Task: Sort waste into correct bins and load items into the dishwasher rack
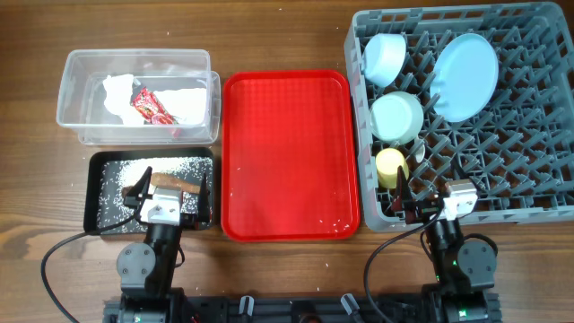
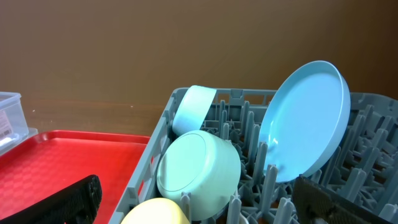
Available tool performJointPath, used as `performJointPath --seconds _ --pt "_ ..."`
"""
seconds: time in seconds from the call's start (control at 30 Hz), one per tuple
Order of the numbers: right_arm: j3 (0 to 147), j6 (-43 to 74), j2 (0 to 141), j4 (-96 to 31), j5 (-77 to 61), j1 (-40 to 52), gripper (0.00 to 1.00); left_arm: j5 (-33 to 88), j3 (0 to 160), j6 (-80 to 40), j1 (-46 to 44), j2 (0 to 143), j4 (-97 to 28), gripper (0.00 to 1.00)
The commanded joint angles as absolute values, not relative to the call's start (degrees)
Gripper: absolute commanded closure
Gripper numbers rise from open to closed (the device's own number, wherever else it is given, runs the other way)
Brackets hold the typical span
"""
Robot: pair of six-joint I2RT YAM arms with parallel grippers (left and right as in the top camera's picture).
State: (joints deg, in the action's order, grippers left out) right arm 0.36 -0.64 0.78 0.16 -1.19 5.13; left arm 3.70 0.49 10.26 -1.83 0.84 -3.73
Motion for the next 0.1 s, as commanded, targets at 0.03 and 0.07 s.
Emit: performJointPath --seconds 0.03,0.07 --pt "0.3 0.2 0.2 0.3 -0.4 5.3 0.00 2.9 0.3 10.9 -2.0 0.2 -4.3 0.00" --pt "0.3 0.2 0.2 0.3 -0.4 5.3 0.00 2.9 0.3 10.9 -2.0 0.2 -4.3 0.00"
